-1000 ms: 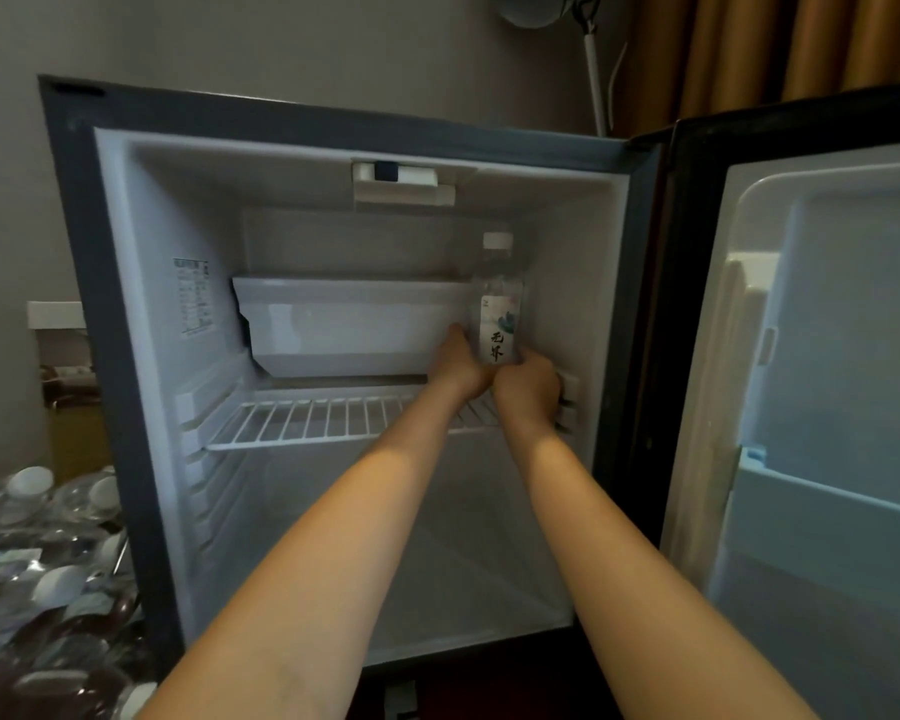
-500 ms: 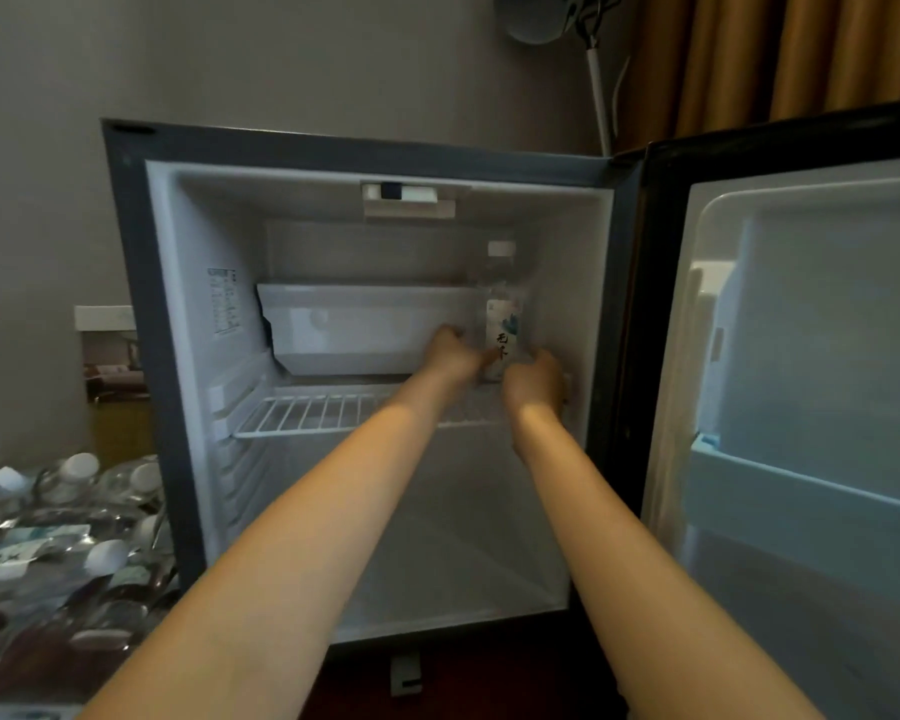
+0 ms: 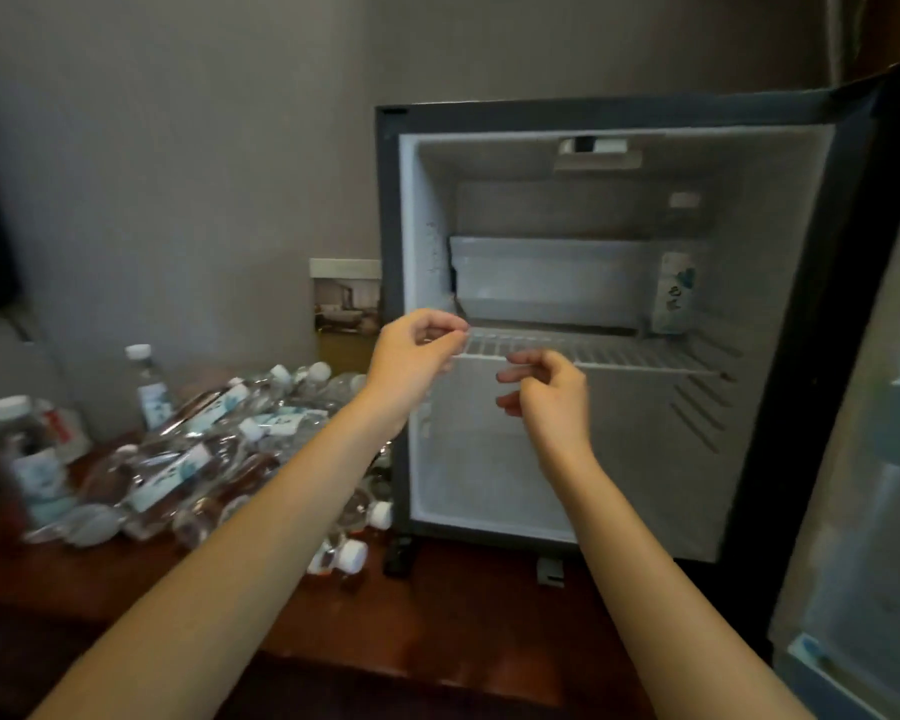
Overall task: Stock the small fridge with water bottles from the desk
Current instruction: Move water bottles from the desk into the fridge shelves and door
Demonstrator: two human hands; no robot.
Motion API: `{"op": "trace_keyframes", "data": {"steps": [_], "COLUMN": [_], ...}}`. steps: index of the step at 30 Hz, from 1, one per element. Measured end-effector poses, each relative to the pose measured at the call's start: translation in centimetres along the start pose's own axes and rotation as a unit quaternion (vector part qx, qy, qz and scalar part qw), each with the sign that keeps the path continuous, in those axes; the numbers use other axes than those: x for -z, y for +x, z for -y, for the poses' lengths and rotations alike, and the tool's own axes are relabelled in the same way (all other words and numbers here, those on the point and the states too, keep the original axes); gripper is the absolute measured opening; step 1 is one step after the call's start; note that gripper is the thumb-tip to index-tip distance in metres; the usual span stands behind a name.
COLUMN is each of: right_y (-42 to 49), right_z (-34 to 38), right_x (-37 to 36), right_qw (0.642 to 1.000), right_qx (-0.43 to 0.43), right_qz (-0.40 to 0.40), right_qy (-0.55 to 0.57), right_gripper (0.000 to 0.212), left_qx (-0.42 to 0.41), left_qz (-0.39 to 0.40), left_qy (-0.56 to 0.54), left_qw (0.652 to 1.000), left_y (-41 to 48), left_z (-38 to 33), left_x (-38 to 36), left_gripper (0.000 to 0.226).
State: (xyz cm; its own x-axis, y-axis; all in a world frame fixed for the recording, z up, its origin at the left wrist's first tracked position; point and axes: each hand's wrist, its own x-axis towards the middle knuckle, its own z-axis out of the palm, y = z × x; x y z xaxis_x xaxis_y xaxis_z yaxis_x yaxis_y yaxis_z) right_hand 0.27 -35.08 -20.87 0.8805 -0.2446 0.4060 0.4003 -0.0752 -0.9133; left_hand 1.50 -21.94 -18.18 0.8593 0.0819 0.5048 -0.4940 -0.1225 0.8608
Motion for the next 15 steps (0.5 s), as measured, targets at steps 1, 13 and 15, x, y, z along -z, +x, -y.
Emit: {"op": "trace_keyframes", "data": {"steps": [1, 13, 15], "right_y": [-1.0, -7.0, -7.4], "right_z": [-0.6, -9.9, -11.0], "right_x": [-0.7, -7.8, -8.7], "right_qw": [0.999, 0.940, 0.917], "right_qx": [-0.005, -0.103, -0.089], "right_qz": [0.033, 0.269, 0.306], "right_qy": [0.000, -0.183, -0.241], "right_gripper": [0.039, 0.023, 0.026], "left_qx": [0.009, 0.148, 0.157], "left_qz": [-0.021, -0.034, 0.004], "left_qy": [0.008, 0.216, 0.273], "left_qw": [1.000, 0.965, 0.949], "left_y": [-0.9, -7.5, -7.7], "left_z": [0.6, 11.1, 13.1], "left_x": [1.8, 12.7, 13.5], "left_gripper": [0.021, 0.015, 0.023]}}
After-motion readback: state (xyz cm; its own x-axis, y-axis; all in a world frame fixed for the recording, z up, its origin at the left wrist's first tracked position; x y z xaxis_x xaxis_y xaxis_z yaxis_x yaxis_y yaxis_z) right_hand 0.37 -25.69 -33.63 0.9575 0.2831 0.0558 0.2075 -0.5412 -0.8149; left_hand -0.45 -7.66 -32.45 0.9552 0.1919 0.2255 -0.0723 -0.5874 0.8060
